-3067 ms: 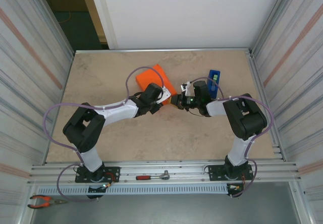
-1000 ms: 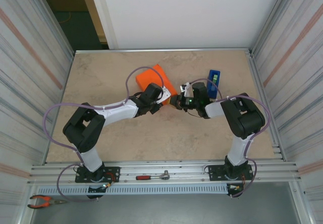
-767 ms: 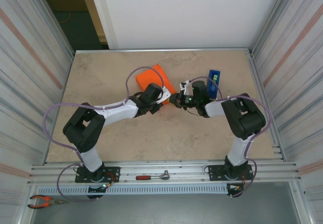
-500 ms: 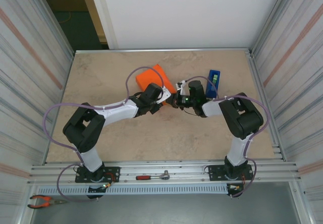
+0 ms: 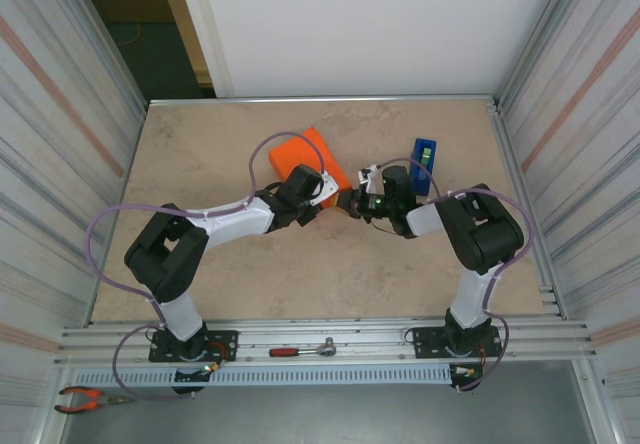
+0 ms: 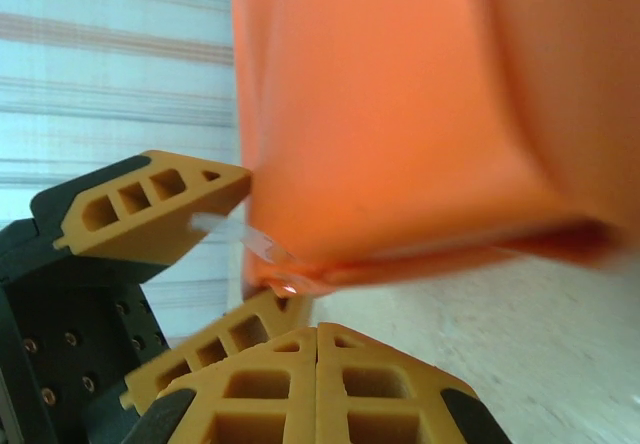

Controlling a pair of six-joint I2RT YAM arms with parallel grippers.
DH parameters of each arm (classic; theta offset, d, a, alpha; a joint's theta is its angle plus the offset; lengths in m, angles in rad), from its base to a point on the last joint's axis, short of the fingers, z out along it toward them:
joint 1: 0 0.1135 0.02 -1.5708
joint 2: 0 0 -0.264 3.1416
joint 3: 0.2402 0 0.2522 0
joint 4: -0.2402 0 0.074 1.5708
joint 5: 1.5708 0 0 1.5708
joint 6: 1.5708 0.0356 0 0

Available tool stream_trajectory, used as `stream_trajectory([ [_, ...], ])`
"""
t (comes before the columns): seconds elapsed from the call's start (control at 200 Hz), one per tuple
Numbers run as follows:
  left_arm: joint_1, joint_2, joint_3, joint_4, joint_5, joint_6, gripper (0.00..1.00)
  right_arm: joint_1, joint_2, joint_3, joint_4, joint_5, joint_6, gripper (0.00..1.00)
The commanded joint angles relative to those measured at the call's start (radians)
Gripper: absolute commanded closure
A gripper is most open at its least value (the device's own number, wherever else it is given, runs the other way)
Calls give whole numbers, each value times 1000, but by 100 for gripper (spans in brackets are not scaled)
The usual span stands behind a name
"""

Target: Wrap the gift box in paper

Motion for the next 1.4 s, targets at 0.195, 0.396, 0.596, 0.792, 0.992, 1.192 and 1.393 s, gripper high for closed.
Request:
stream_trajectory([
  [0.195,1,19,-11,-87,64,-10,55,-11,-59,11,7,-16,6,100],
  [0.396,1,19,-13,-87,65,-10,55,9,-40,78,-33,-20,-3,100],
  [0.596,1,20,-13,-85,63,-10,56,20,6,151,-50,-20,4,100],
  [0.792,1,16,-16,-84,65,-10,56,17,67,207,-69,-16,10,100],
  [0.992,4,10,-20,-79,65,-9,56,8,85,228,-145,-7,-2,100],
  [1.192,19,-40,-7,-72,83,-11,55,8,82,282,-329,7,-49,100],
  [1.393,40,-103,53,-81,120,-29,49,6,74,321,-387,3,-60,100],
])
